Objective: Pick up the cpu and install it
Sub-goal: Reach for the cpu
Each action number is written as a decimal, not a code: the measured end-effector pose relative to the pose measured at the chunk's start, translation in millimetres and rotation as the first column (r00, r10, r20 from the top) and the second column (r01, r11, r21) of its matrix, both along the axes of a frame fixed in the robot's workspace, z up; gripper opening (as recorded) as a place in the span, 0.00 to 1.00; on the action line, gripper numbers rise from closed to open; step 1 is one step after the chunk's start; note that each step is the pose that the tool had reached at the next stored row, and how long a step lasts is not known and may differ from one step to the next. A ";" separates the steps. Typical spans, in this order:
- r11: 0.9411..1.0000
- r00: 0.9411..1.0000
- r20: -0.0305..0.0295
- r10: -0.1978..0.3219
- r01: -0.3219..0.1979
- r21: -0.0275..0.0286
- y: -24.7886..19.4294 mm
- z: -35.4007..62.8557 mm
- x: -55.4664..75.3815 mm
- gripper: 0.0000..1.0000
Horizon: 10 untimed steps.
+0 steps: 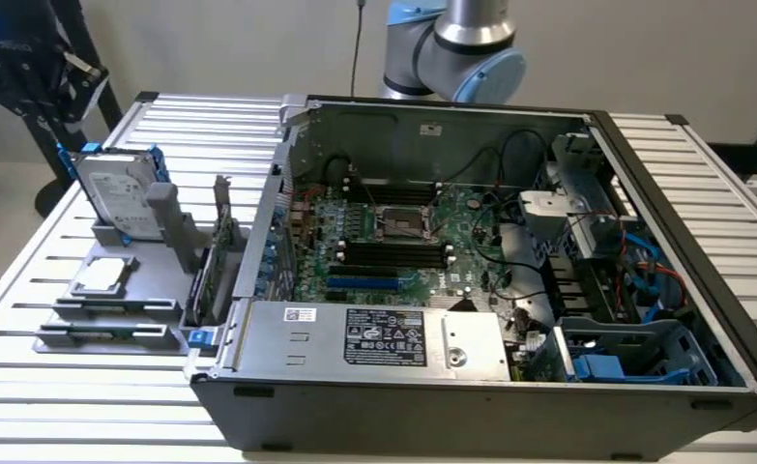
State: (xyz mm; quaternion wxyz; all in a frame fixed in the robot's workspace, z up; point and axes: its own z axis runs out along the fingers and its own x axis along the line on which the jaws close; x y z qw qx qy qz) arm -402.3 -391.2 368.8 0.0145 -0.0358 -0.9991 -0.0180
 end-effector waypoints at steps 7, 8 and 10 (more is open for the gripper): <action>1.000 1.000 -0.012 0.029 -0.029 -0.005 0.2 -4.5 -12.4 0.11; 0.999 0.999 -0.012 0.038 -0.038 -0.006 0.4 -4.8 -12.9 0.11; 0.999 0.999 -0.012 0.050 -0.050 -0.008 0.4 -4.9 -13.6 0.11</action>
